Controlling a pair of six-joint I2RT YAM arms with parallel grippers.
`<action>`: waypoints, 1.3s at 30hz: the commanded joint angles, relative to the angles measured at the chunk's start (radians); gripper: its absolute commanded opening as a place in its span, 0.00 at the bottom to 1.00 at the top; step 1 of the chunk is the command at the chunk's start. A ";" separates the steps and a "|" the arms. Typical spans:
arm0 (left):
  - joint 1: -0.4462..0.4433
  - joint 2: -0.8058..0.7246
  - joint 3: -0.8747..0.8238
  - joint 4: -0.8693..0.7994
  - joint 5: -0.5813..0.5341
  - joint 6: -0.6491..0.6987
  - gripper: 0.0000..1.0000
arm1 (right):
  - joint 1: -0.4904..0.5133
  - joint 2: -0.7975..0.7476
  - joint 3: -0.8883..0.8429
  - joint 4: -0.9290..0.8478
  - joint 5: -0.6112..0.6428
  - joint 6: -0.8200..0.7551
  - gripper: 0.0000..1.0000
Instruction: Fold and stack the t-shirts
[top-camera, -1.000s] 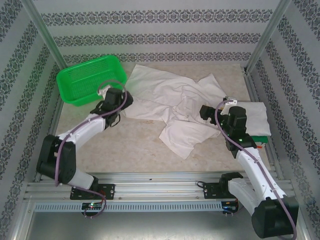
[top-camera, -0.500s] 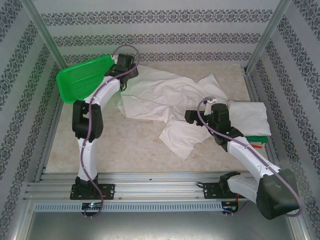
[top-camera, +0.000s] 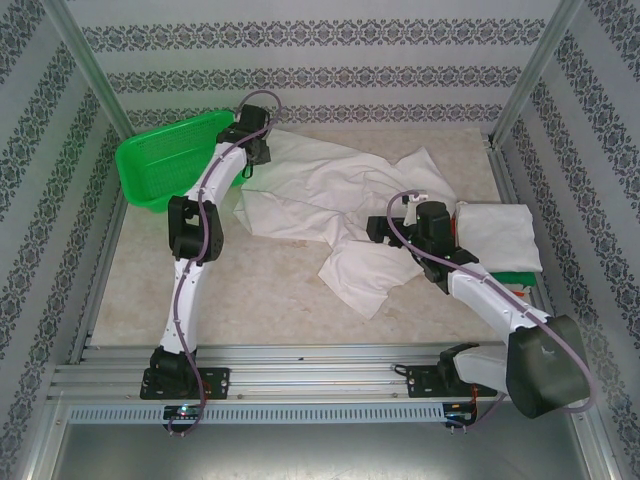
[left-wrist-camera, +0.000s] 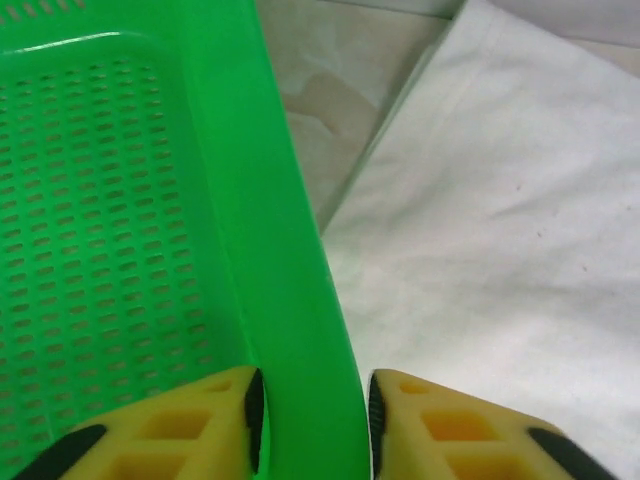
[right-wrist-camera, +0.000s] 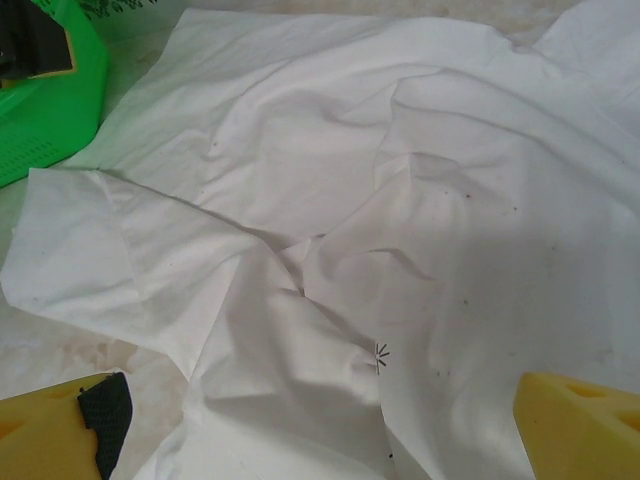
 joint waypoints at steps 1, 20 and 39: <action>0.000 -0.053 -0.025 -0.054 0.065 0.080 0.29 | 0.010 0.004 0.029 0.034 -0.004 -0.008 0.98; 0.056 -0.319 -0.473 0.149 0.108 0.377 0.14 | 0.010 0.012 0.010 0.047 -0.012 0.006 0.98; 0.032 -0.638 -0.845 0.368 -0.016 0.175 0.91 | 0.017 -0.018 0.035 -0.080 0.051 0.050 0.98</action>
